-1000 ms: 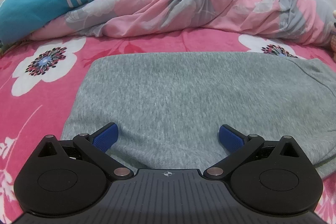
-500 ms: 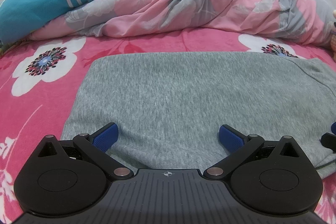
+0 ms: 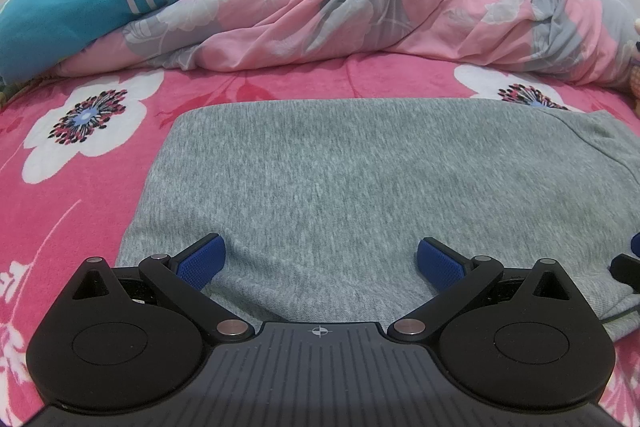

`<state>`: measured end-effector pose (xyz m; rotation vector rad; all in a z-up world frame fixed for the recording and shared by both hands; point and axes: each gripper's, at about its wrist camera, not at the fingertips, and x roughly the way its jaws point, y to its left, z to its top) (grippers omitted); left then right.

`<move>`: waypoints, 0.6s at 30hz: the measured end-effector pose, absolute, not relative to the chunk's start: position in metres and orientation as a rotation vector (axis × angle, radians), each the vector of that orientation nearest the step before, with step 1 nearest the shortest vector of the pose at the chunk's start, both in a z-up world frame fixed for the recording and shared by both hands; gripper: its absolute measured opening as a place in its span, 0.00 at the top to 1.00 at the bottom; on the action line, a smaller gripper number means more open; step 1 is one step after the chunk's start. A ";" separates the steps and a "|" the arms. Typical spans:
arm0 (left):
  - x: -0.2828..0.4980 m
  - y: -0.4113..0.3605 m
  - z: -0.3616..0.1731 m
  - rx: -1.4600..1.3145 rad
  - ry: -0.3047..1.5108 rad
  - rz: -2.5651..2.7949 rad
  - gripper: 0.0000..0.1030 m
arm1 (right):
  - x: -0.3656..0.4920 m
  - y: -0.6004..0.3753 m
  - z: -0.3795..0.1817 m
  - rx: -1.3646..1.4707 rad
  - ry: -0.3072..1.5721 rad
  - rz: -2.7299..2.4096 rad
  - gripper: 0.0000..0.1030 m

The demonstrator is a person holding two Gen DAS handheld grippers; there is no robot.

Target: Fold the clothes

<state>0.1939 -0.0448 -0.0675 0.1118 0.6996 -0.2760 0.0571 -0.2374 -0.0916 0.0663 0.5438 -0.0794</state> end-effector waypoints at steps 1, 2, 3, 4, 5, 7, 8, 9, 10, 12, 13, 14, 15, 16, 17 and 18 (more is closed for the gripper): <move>0.194 -0.045 -0.067 0.112 0.700 -0.276 0.00 | 0.057 -0.237 -0.092 0.066 0.544 -0.079 0.57; 0.194 -0.045 -0.067 0.112 0.700 -0.276 0.00 | 0.057 -0.238 -0.091 0.066 0.544 -0.079 0.57; 0.194 -0.045 -0.068 0.112 0.700 -0.276 0.00 | 0.057 -0.238 -0.092 0.066 0.543 -0.079 0.57; 0.194 -0.045 -0.068 0.112 0.700 -0.276 0.00 | 0.057 -0.237 -0.092 0.066 0.543 -0.079 0.57; 0.194 -0.044 -0.068 0.112 0.700 -0.276 0.00 | 0.057 -0.238 -0.092 0.066 0.542 -0.079 0.57; 0.194 -0.044 -0.068 0.112 0.700 -0.276 0.00 | 0.057 -0.237 -0.093 0.066 0.542 -0.079 0.57; 0.194 -0.044 -0.068 0.112 0.700 -0.276 0.00 | 0.057 -0.237 -0.093 0.066 0.541 -0.079 0.57; 0.194 -0.044 -0.068 0.112 0.700 -0.276 0.00 | 0.057 -0.237 -0.093 0.065 0.541 -0.080 0.57; 0.194 -0.044 -0.068 0.112 0.700 -0.276 0.00 | 0.057 -0.237 -0.093 0.065 0.541 -0.080 0.57; 0.194 -0.044 -0.068 0.112 0.701 -0.276 0.00 | 0.057 -0.237 -0.092 0.064 0.541 -0.080 0.57; 0.194 -0.044 -0.068 0.112 0.701 -0.276 0.00 | 0.057 -0.237 -0.092 0.064 0.541 -0.080 0.57; 0.194 -0.044 -0.068 0.112 0.701 -0.276 0.00 | 0.057 -0.237 -0.092 0.064 0.541 -0.079 0.57; 0.194 -0.044 -0.068 0.112 0.701 -0.276 0.00 | 0.058 -0.237 -0.092 0.064 0.541 -0.079 0.57; 0.194 -0.044 -0.068 0.112 0.701 -0.276 0.00 | 0.058 -0.237 -0.092 0.064 0.541 -0.079 0.57; 0.194 -0.044 -0.068 0.112 0.701 -0.276 0.00 | 0.058 -0.237 -0.092 0.063 0.541 -0.079 0.57; 0.193 -0.044 -0.068 0.112 0.701 -0.276 0.00 | 0.058 -0.237 -0.092 0.063 0.541 -0.080 0.57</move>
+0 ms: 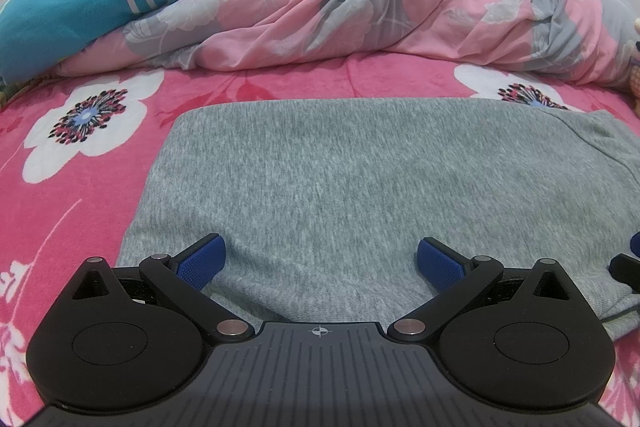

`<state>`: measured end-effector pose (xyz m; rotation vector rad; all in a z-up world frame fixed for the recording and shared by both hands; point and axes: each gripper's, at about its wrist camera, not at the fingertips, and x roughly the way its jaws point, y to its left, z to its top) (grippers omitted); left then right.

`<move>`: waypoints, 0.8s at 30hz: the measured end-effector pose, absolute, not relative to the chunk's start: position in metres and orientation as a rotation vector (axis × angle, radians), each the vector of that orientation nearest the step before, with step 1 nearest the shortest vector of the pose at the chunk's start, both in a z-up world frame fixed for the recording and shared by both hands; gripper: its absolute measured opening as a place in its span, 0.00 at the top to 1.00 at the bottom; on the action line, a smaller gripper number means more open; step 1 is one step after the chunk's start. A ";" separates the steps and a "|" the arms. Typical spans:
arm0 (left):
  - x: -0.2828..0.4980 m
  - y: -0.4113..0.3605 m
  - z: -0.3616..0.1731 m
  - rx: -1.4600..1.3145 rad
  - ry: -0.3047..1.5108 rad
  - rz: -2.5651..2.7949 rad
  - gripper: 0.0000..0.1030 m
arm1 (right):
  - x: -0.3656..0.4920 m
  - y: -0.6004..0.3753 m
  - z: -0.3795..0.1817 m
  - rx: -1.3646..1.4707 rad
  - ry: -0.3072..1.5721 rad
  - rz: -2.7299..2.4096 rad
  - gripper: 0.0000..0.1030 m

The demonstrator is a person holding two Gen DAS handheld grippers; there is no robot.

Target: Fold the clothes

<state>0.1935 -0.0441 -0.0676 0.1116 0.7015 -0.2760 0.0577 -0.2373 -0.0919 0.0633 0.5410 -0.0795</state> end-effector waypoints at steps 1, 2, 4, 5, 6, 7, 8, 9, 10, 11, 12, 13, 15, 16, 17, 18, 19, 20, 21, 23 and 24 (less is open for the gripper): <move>0.193 -0.044 -0.068 0.112 0.701 -0.276 0.00 | 0.058 -0.237 -0.092 0.063 0.541 -0.080 0.57; 0.193 -0.044 -0.068 0.112 0.702 -0.276 0.00 | 0.058 -0.237 -0.092 0.063 0.541 -0.080 0.57; 0.193 -0.044 -0.067 0.111 0.702 -0.276 0.00 | 0.057 -0.237 -0.092 0.062 0.540 -0.080 0.57; 0.193 -0.044 -0.067 0.111 0.702 -0.276 0.00 | 0.057 -0.237 -0.092 0.062 0.540 -0.080 0.57; 0.193 -0.044 -0.067 0.111 0.702 -0.276 0.00 | 0.057 -0.237 -0.092 0.062 0.540 -0.080 0.57; 0.193 -0.043 -0.067 0.111 0.702 -0.276 0.00 | 0.057 -0.237 -0.092 0.062 0.540 -0.080 0.57; 0.193 -0.043 -0.067 0.111 0.702 -0.276 0.00 | 0.057 -0.237 -0.092 0.062 0.540 -0.080 0.57; 0.193 -0.043 -0.067 0.111 0.702 -0.276 0.00 | 0.057 -0.237 -0.092 0.062 0.540 -0.080 0.57; 0.193 -0.043 -0.067 0.111 0.703 -0.276 0.00 | 0.057 -0.237 -0.092 0.061 0.540 -0.080 0.57; 0.193 -0.043 -0.067 0.111 0.703 -0.276 0.00 | 0.057 -0.237 -0.092 0.061 0.540 -0.080 0.57; 0.193 -0.043 -0.066 0.111 0.703 -0.275 0.00 | 0.057 -0.237 -0.092 0.061 0.540 -0.081 0.57; 0.193 -0.043 -0.066 0.111 0.703 -0.275 0.00 | 0.057 -0.237 -0.093 0.061 0.539 -0.081 0.57; 0.192 -0.042 -0.066 0.110 0.703 -0.275 0.00 | 0.057 -0.237 -0.093 0.061 0.539 -0.080 0.57; 0.192 -0.042 -0.066 0.110 0.703 -0.276 0.00 | 0.057 -0.237 -0.093 0.061 0.539 -0.080 0.57; 0.192 -0.042 -0.066 0.110 0.702 -0.276 0.00 | 0.057 -0.237 -0.093 0.061 0.539 -0.080 0.56; 0.192 -0.042 -0.066 0.109 0.703 -0.276 0.00 | 0.057 -0.237 -0.093 0.061 0.539 -0.080 0.56; 0.192 -0.042 -0.066 0.109 0.703 -0.275 0.00 | 0.057 -0.237 -0.093 0.061 0.538 -0.080 0.56; 0.192 -0.041 -0.065 0.108 0.703 -0.275 0.00 | 0.057 -0.237 -0.093 0.061 0.538 -0.080 0.56; 0.192 -0.041 -0.065 0.107 0.703 -0.275 0.00 | 0.057 -0.237 -0.093 0.060 0.538 -0.080 0.56; 0.191 -0.040 -0.065 0.105 0.702 -0.274 0.00 | 0.057 -0.237 -0.093 0.059 0.537 -0.080 0.56; 0.191 -0.040 -0.064 0.104 0.701 -0.274 0.00 | 0.057 -0.237 -0.093 0.059 0.537 -0.080 0.56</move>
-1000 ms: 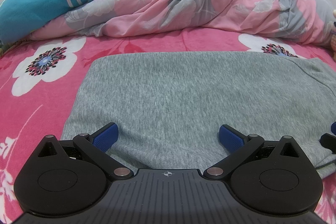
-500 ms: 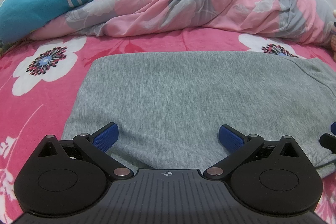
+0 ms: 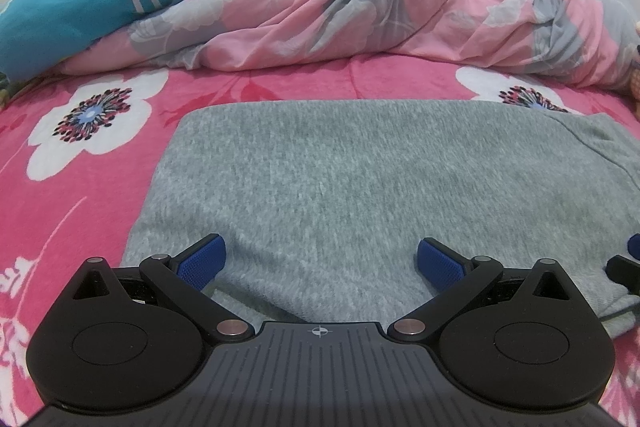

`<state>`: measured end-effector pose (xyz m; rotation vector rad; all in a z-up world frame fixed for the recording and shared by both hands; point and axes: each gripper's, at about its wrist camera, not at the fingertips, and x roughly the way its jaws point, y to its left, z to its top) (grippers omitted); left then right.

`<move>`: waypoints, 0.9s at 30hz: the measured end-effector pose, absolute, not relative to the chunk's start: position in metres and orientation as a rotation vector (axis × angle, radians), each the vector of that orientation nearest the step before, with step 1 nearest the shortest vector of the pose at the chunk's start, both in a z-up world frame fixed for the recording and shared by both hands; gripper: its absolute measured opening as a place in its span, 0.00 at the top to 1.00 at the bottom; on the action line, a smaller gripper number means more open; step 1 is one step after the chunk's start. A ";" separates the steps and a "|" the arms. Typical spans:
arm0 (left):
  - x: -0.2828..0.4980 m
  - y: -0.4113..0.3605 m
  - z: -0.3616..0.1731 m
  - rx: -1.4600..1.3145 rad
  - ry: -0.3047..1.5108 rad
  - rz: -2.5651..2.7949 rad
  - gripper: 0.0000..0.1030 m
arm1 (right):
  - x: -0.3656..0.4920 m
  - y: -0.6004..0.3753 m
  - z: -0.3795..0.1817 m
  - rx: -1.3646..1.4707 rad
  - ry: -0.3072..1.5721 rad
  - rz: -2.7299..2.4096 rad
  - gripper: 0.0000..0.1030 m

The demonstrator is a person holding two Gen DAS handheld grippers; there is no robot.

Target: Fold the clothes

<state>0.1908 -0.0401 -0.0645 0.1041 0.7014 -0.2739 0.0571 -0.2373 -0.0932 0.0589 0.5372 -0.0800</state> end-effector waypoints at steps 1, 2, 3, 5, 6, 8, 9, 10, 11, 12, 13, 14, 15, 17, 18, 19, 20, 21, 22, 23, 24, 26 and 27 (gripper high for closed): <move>0.191 -0.040 -0.064 0.103 0.702 -0.274 0.00 | 0.057 -0.237 -0.093 0.059 0.537 -0.080 0.56; 0.191 -0.039 -0.064 0.101 0.703 -0.274 0.00 | 0.057 -0.237 -0.093 0.058 0.537 -0.080 0.56; 0.191 -0.039 -0.064 0.099 0.704 -0.274 0.00 | 0.057 -0.237 -0.093 0.058 0.537 -0.080 0.56; 0.191 -0.039 -0.064 0.097 0.705 -0.274 0.00 | 0.057 -0.237 -0.093 0.057 0.536 -0.080 0.56; 0.191 -0.039 -0.064 0.096 0.704 -0.273 0.00 | 0.057 -0.237 -0.094 0.057 0.536 -0.081 0.56; 0.190 -0.038 -0.063 0.094 0.702 -0.273 0.00 | 0.056 -0.237 -0.094 0.056 0.536 -0.081 0.56; 0.190 -0.038 -0.063 0.093 0.702 -0.273 0.00 | 0.056 -0.237 -0.094 0.056 0.535 -0.081 0.56; 0.190 -0.038 -0.062 0.093 0.700 -0.273 0.00 | 0.056 -0.237 -0.094 0.055 0.535 -0.081 0.56; 0.189 -0.038 -0.062 0.093 0.699 -0.273 0.00 | 0.056 -0.237 -0.094 0.055 0.535 -0.081 0.56; 0.189 -0.037 -0.062 0.094 0.697 -0.274 0.00 | 0.056 -0.237 -0.094 0.054 0.535 -0.081 0.56; 0.188 -0.037 -0.061 0.093 0.696 -0.275 0.00 | 0.056 -0.237 -0.094 0.054 0.535 -0.081 0.56; 0.188 -0.037 -0.061 0.092 0.695 -0.276 0.00 | 0.057 -0.237 -0.094 0.053 0.534 -0.081 0.56; 0.187 -0.037 -0.060 0.093 0.692 -0.276 0.00 | 0.057 -0.237 -0.094 0.053 0.534 -0.081 0.56; 0.185 -0.037 -0.059 0.097 0.681 -0.274 0.00 | 0.057 -0.237 -0.094 0.052 0.534 -0.081 0.56; 0.184 -0.037 -0.058 0.098 0.676 -0.274 0.00 | 0.057 -0.237 -0.094 0.052 0.533 -0.081 0.56; 0.184 -0.037 -0.057 0.098 0.671 -0.275 0.00 | 0.057 -0.237 -0.094 0.051 0.533 -0.081 0.56; 0.183 -0.036 -0.056 0.097 0.667 -0.277 0.00 | 0.057 -0.236 -0.094 0.051 0.533 -0.081 0.56; 0.183 -0.036 -0.056 0.096 0.664 -0.279 0.00 | 0.057 -0.237 -0.094 0.051 0.533 -0.081 0.56; 0.183 -0.036 -0.055 0.094 0.662 -0.280 0.00 | 0.056 -0.237 -0.094 0.050 0.532 -0.081 0.56; 0.183 -0.036 -0.054 0.093 0.660 -0.280 0.00 | 0.056 -0.237 -0.094 0.050 0.532 -0.081 0.56; 0.183 -0.036 -0.054 0.093 0.658 -0.281 0.00 | 0.056 -0.237 -0.095 0.050 0.532 -0.081 0.56; 0.182 -0.036 -0.053 0.092 0.653 -0.280 0.00 | 0.056 -0.236 -0.095 0.049 0.532 -0.082 0.56; 0.181 -0.036 -0.053 0.091 0.650 -0.280 0.00 | 0.056 -0.236 -0.095 0.048 0.532 -0.082 0.56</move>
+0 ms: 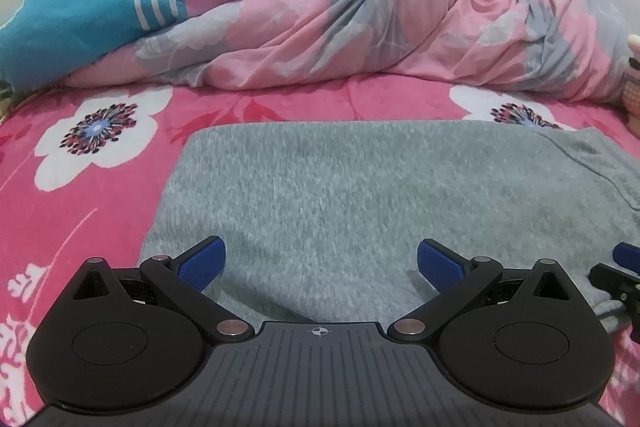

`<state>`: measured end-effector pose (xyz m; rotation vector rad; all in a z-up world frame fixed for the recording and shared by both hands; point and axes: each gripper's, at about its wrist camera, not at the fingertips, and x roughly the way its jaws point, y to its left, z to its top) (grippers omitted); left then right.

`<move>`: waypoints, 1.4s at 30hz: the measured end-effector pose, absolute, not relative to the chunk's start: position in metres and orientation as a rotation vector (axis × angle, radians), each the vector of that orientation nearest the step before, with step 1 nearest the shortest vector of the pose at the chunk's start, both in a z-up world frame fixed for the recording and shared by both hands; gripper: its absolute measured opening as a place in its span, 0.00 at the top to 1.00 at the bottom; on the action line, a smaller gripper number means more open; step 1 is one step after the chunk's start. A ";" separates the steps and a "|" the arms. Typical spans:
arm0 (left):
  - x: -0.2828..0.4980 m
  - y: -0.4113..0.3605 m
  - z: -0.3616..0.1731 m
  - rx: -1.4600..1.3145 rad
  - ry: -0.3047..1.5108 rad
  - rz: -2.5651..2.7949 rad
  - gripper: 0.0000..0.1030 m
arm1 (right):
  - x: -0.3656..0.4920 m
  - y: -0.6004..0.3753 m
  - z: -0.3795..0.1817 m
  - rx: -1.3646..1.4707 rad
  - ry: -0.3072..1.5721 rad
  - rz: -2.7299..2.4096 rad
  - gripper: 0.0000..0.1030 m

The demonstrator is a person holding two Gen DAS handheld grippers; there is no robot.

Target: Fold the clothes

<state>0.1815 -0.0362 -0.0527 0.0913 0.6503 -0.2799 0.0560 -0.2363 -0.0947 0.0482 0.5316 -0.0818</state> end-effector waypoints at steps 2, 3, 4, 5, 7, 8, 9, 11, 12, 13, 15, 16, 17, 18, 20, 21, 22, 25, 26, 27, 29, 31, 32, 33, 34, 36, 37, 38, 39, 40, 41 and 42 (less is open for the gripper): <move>0.181 -0.036 -0.052 0.090 0.644 -0.279 0.00 | 0.056 -0.236 -0.095 0.047 0.531 -0.082 0.56; 0.180 -0.036 -0.051 0.089 0.641 -0.279 0.00 | 0.056 -0.236 -0.095 0.046 0.531 -0.082 0.56; 0.180 -0.035 -0.051 0.089 0.637 -0.279 0.00 | 0.056 -0.236 -0.095 0.046 0.532 -0.083 0.56; 0.180 -0.035 -0.051 0.088 0.634 -0.280 0.00 | 0.056 -0.236 -0.095 0.045 0.531 -0.082 0.56; 0.180 -0.035 -0.050 0.088 0.629 -0.281 0.00 | 0.056 -0.236 -0.095 0.044 0.531 -0.083 0.56; 0.180 -0.035 -0.050 0.087 0.629 -0.283 0.00 | 0.056 -0.236 -0.095 0.044 0.531 -0.082 0.56; 0.180 -0.035 -0.050 0.087 0.629 -0.285 0.00 | 0.056 -0.236 -0.095 0.044 0.531 -0.082 0.56; 0.180 -0.036 -0.050 0.089 0.626 -0.288 0.00 | 0.056 -0.236 -0.095 0.043 0.530 -0.082 0.56; 0.180 -0.036 -0.050 0.091 0.624 -0.288 0.00 | 0.056 -0.236 -0.095 0.043 0.530 -0.082 0.56; 0.180 -0.036 -0.050 0.093 0.622 -0.288 0.00 | 0.056 -0.236 -0.095 0.044 0.530 -0.082 0.56; 0.180 -0.037 -0.050 0.097 0.618 -0.289 0.00 | 0.056 -0.236 -0.095 0.044 0.529 -0.082 0.56; 0.180 -0.037 -0.050 0.099 0.617 -0.291 0.00 | 0.056 -0.236 -0.095 0.044 0.529 -0.082 0.56; 0.179 -0.037 -0.050 0.100 0.616 -0.292 0.00 | 0.056 -0.236 -0.096 0.044 0.529 -0.082 0.56; 0.179 -0.038 -0.050 0.101 0.615 -0.294 0.00 | 0.056 -0.236 -0.096 0.044 0.528 -0.082 0.56; 0.179 -0.038 -0.051 0.104 0.614 -0.296 0.00 | 0.056 -0.236 -0.096 0.044 0.528 -0.082 0.56; 0.179 -0.039 -0.051 0.106 0.613 -0.297 0.00 | 0.056 -0.236 -0.096 0.045 0.528 -0.082 0.56; 0.179 -0.039 -0.051 0.108 0.612 -0.297 0.00 | 0.056 -0.235 -0.096 0.045 0.528 -0.082 0.56; 0.179 -0.040 -0.052 0.110 0.615 -0.297 0.00 | 0.056 -0.236 -0.096 0.045 0.527 -0.082 0.56; 0.180 -0.040 -0.052 0.112 0.617 -0.296 0.00 | 0.056 -0.236 -0.096 0.045 0.526 -0.081 0.56; 0.180 -0.040 -0.053 0.113 0.618 -0.295 0.00 | 0.055 -0.235 -0.096 0.046 0.526 -0.081 0.56; 0.181 -0.041 -0.054 0.116 0.622 -0.293 0.00 | 0.055 -0.236 -0.096 0.047 0.524 -0.081 0.56; 0.181 -0.041 -0.054 0.119 0.627 -0.293 0.00 | 0.055 -0.236 -0.096 0.048 0.522 -0.080 0.56; 0.181 -0.042 -0.055 0.121 0.628 -0.293 0.00 | 0.055 -0.236 -0.096 0.049 0.521 -0.080 0.56; 0.181 -0.042 -0.055 0.123 0.629 -0.292 0.00 | 0.055 -0.236 -0.096 0.049 0.520 -0.079 0.56; 0.181 -0.042 -0.055 0.124 0.631 -0.292 0.00 | 0.055 -0.236 -0.096 0.050 0.519 -0.079 0.56; 0.182 -0.043 -0.056 0.127 0.636 -0.293 0.00 | 0.054 -0.236 -0.096 0.051 0.517 -0.079 0.56; 0.182 -0.043 -0.057 0.129 0.640 -0.292 0.00 | 0.054 -0.236 -0.097 0.052 0.516 -0.078 0.56; 0.182 -0.044 -0.057 0.132 0.645 -0.291 0.00 | 0.054 -0.236 -0.097 0.052 0.516 -0.078 0.56; 0.183 -0.045 -0.058 0.134 0.653 -0.290 0.00 | 0.054 -0.236 -0.097 0.053 0.515 -0.078 0.56; 0.184 -0.045 -0.059 0.135 0.658 -0.289 0.00 | 0.054 -0.236 -0.097 0.054 0.515 -0.078 0.56; 0.184 -0.045 -0.060 0.133 0.663 -0.287 0.00 | 0.053 -0.236 -0.097 0.054 0.514 -0.078 0.56; 0.184 -0.045 -0.061 0.132 0.667 -0.286 0.00 | 0.053 -0.236 -0.097 0.055 0.513 -0.077 0.56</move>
